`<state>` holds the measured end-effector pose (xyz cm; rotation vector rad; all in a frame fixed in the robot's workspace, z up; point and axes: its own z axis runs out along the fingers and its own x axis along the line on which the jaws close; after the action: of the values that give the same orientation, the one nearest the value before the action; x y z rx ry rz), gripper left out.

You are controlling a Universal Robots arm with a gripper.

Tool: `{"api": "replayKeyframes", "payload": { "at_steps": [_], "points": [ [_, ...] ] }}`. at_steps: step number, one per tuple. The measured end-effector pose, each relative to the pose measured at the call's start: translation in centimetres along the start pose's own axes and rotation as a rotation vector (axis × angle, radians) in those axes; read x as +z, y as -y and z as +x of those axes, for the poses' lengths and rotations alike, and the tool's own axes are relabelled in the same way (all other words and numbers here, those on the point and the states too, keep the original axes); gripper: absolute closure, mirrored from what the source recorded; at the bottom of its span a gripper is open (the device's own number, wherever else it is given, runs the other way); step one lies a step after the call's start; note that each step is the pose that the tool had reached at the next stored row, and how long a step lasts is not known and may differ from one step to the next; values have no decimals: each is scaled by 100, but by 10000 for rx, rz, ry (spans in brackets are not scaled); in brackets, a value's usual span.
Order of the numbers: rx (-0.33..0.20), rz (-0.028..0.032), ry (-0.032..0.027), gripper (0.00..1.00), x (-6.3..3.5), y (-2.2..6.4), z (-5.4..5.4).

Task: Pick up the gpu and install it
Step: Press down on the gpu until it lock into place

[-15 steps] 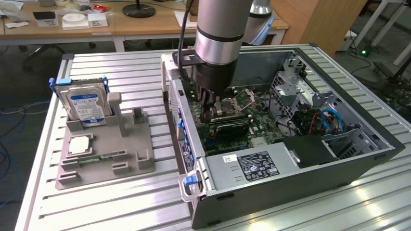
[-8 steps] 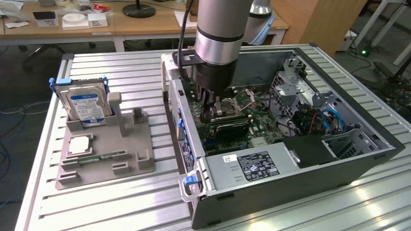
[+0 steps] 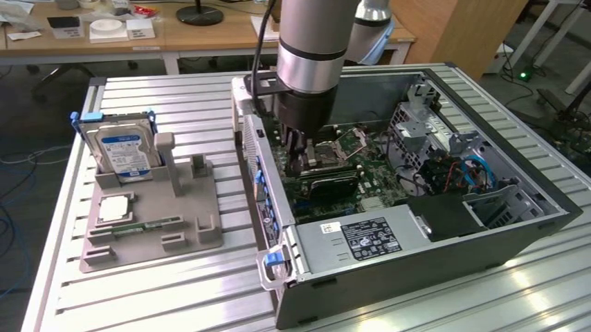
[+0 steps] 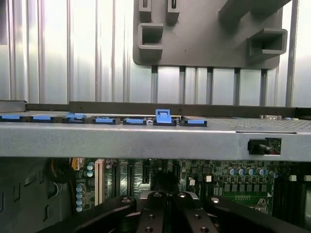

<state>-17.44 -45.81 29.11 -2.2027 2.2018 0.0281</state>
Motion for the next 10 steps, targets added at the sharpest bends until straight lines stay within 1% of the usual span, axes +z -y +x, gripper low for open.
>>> {"api": "replayKeyframes", "payload": {
  "at_steps": [5, 10],
  "points": [
    [0, -8, 0, 89, -9, -83, -1],
    [0, -20, 0, 89, -7, -90, -69]
  ]
}}
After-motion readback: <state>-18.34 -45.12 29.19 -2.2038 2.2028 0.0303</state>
